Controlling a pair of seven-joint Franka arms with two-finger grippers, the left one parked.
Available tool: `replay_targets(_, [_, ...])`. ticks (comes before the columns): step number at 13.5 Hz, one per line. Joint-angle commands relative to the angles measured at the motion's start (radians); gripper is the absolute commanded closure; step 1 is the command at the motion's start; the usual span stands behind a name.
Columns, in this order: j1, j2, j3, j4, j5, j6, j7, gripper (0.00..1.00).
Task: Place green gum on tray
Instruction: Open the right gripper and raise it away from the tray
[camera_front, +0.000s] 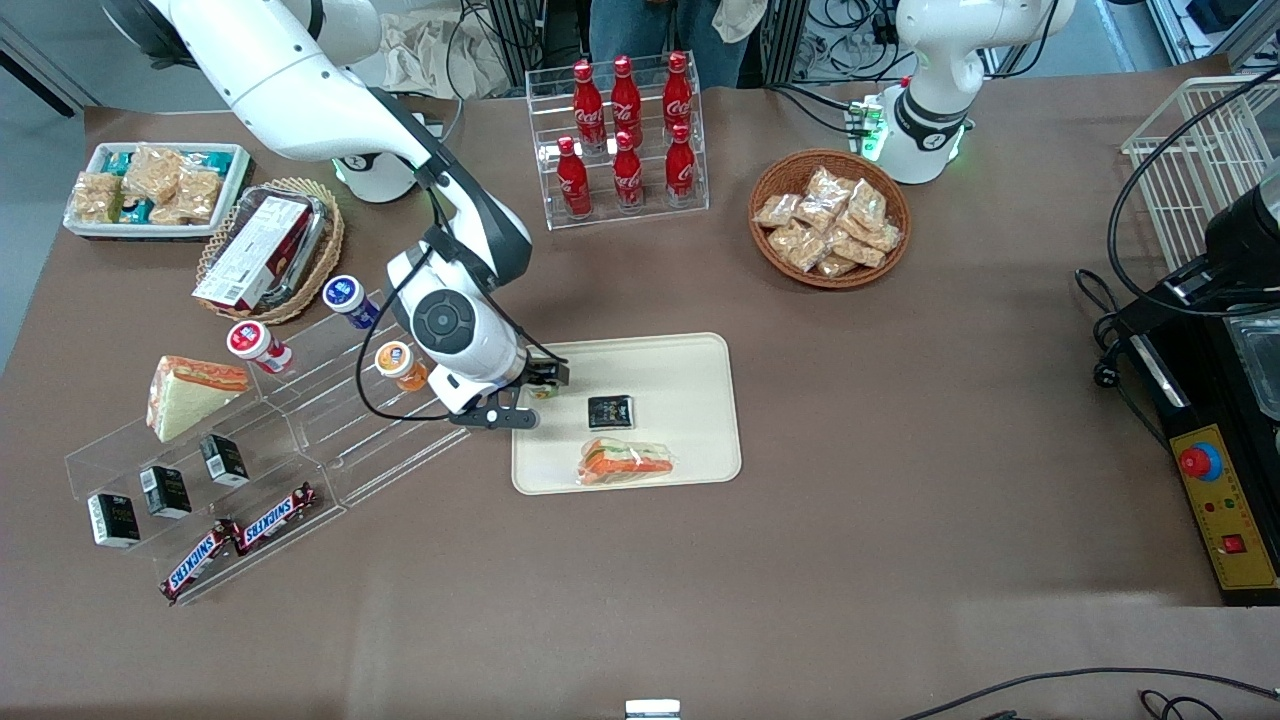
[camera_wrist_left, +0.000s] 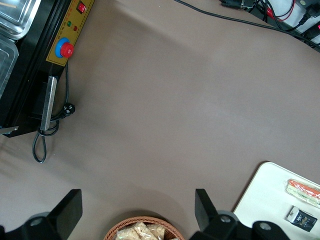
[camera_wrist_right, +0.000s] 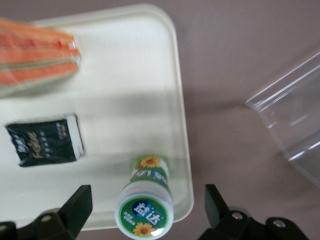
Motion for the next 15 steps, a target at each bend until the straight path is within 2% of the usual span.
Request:
replay_targets(1, [-0.062,-0.141,-0.005,0.035,-0.020,-0.148,-0.114,0.00])
replay_targets(4, [-0.132,-0.189,-0.026,0.210,0.069,-0.416,-0.330,0.00])
replay_targets(6, [-0.140,-0.218,-0.075,0.269,0.066,-0.530,-0.381,0.00])
replay_targets(7, [-0.149,-0.238,-0.095,0.283,0.060,-0.556,-0.424,0.00])
replay_targets(11, [-0.290,-0.313,-0.111,0.275,0.031,-0.557,-0.602,0.00])
replay_targets(15, [-0.310,-0.375,-0.191,0.241,0.037,-0.566,-0.621,0.00])
